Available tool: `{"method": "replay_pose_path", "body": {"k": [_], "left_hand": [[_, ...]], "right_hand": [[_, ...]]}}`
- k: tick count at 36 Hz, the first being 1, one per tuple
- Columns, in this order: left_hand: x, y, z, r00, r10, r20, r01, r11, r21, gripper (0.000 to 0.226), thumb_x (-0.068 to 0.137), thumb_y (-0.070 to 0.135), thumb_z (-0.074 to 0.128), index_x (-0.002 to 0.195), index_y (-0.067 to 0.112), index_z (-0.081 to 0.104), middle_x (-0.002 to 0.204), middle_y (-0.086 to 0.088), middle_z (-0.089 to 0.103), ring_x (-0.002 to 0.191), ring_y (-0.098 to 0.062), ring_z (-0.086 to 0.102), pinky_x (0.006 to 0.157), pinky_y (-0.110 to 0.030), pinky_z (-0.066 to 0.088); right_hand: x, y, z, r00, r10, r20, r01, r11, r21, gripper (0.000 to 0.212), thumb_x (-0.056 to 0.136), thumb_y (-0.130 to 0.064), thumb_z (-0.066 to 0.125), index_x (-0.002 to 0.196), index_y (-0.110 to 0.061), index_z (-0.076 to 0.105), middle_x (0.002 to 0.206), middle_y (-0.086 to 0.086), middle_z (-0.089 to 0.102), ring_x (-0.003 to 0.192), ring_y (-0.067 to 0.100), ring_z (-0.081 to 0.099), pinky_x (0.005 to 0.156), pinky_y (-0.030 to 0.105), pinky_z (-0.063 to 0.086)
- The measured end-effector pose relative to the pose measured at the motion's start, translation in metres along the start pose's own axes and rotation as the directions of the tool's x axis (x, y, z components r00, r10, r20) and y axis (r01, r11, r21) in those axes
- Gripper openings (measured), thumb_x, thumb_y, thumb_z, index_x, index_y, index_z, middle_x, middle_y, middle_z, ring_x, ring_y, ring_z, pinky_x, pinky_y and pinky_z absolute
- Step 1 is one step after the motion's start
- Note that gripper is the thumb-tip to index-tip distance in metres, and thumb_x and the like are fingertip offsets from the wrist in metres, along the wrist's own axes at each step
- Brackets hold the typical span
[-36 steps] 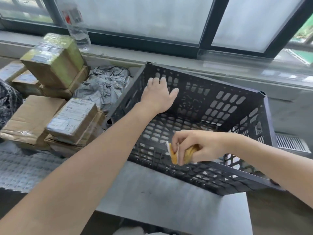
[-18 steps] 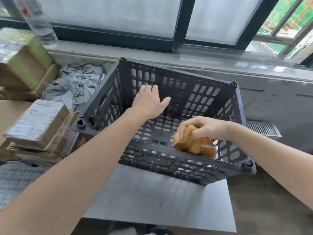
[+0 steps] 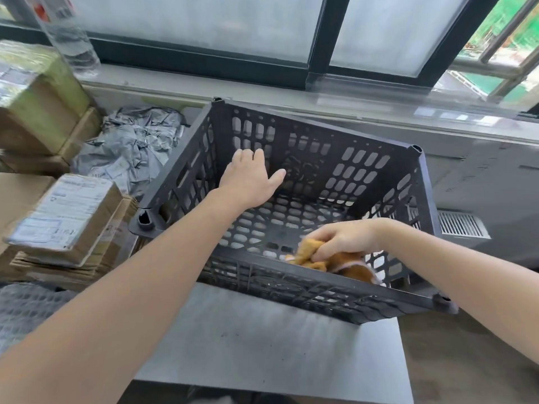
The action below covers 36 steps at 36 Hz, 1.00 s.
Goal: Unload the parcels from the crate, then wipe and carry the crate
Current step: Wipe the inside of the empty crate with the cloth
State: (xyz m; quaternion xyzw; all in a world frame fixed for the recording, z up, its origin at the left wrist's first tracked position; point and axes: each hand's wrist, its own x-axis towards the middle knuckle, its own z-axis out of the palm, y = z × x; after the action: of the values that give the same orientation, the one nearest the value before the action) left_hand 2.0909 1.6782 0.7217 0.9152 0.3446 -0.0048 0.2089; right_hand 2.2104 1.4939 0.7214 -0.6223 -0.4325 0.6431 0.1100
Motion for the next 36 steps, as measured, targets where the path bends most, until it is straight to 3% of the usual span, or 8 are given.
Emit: {"method": "replay_pose_path", "body": {"k": [5, 9, 13, 18, 22, 28, 33, 36], "left_hand": [[0.007, -0.003, -0.001, 1.000, 0.019, 0.002, -0.019, 1.000, -0.011, 0.072, 0.099, 0.056, 0.036, 0.149, 0.005, 0.027, 0.153, -0.015, 0.032, 0.146, -0.029, 0.017, 0.115, -0.045, 0.028], [0.012, -0.004, -0.002, 0.999, 0.031, 0.027, -0.031, 1.000, 0.000, 0.070, 0.099, 0.054, 0.036, 0.149, 0.006, 0.027, 0.152, -0.014, 0.032, 0.145, -0.029, 0.019, 0.113, -0.045, 0.029], [0.014, -0.006, -0.003, 0.996, 0.049, 0.072, -0.049, 0.999, -0.013, 0.065, 0.101, 0.047, 0.038, 0.149, 0.006, 0.024, 0.153, -0.014, 0.029, 0.145, -0.028, 0.018, 0.113, -0.044, 0.028], [0.015, -0.008, -0.003, 0.984, 0.067, 0.163, -0.063, 0.998, -0.027, 0.059, 0.103, 0.033, 0.040, 0.151, 0.005, 0.020, 0.154, -0.015, 0.025, 0.144, -0.029, 0.020, 0.112, -0.042, 0.028], [0.018, -0.012, -0.004, 0.961, 0.008, 0.275, 0.050, 0.978, -0.204, 0.062, 0.102, 0.039, 0.042, 0.152, 0.006, 0.024, 0.155, -0.014, 0.030, 0.137, -0.029, 0.038, 0.105, -0.037, 0.036], [0.019, -0.019, -0.006, 0.902, 0.021, 0.431, 0.246, 0.796, -0.553, 0.032, 0.095, 0.033, 0.061, 0.119, 0.012, 0.065, 0.109, -0.004, 0.071, 0.104, -0.019, 0.065, 0.098, -0.043, 0.052], [0.017, -0.024, -0.009, 0.933, 0.066, 0.355, 0.188, 0.749, -0.635, 0.005, 0.088, 0.019, 0.069, 0.088, 0.014, 0.070, 0.091, -0.010, 0.073, 0.096, -0.025, 0.069, 0.084, -0.036, 0.057], [0.016, -0.024, -0.015, 0.953, 0.089, 0.290, 0.149, 0.696, -0.703, 0.005, 0.088, 0.017, 0.069, 0.088, 0.013, 0.067, 0.100, -0.012, 0.070, 0.099, -0.025, 0.067, 0.087, -0.036, 0.057]], "right_hand": [[0.010, 0.012, -0.020, 0.974, 0.078, -0.212, -0.062, 0.995, 0.080, 0.018, 0.094, -0.012, 0.055, 0.107, -0.018, 0.067, 0.107, 0.005, 0.070, 0.093, 0.025, 0.067, 0.086, 0.039, 0.056], [0.027, 0.000, -0.025, 0.873, 0.035, -0.486, -0.032, 0.999, 0.015, 0.018, 0.098, -0.022, 0.053, 0.107, -0.031, 0.065, 0.108, -0.007, 0.067, 0.093, 0.013, 0.066, 0.076, 0.023, 0.052], [0.044, -0.007, -0.031, 0.756, 0.018, -0.654, 0.004, 0.999, 0.033, 0.015, 0.099, -0.030, 0.053, 0.113, -0.030, 0.059, 0.106, -0.004, 0.066, 0.092, 0.015, 0.065, 0.078, 0.026, 0.052], [0.055, -0.013, -0.029, 0.740, 0.042, -0.671, 0.080, 0.985, 0.150, 0.023, 0.096, -0.029, 0.059, 0.119, -0.028, 0.054, 0.112, -0.001, 0.066, 0.099, 0.017, 0.066, 0.092, 0.037, 0.054], [0.055, -0.015, -0.026, 0.731, -0.010, -0.683, 0.177, 0.969, 0.175, 0.037, 0.091, -0.024, 0.067, 0.122, -0.030, 0.049, 0.115, 0.002, 0.064, 0.103, 0.021, 0.066, 0.093, 0.042, 0.055], [0.054, -0.023, -0.017, 0.667, -0.089, -0.739, 0.262, 0.957, 0.121, 0.066, 0.085, -0.020, 0.074, 0.136, -0.034, 0.034, 0.117, 0.002, 0.058, 0.101, 0.018, 0.065, 0.085, 0.031, 0.058], [0.056, -0.031, -0.010, 0.645, -0.135, -0.752, 0.229, 0.973, 0.022, 0.068, 0.081, -0.023, 0.078, 0.134, -0.034, 0.037, 0.116, -0.001, 0.057, 0.105, 0.013, 0.061, 0.089, 0.030, 0.055], [0.056, -0.034, -0.008, 0.670, -0.120, -0.733, 0.182, 0.983, 0.006, 0.059, 0.081, -0.032, 0.078, 0.128, -0.032, 0.043, 0.113, -0.009, 0.059, 0.104, 0.008, 0.059, 0.088, 0.029, 0.053]]}}
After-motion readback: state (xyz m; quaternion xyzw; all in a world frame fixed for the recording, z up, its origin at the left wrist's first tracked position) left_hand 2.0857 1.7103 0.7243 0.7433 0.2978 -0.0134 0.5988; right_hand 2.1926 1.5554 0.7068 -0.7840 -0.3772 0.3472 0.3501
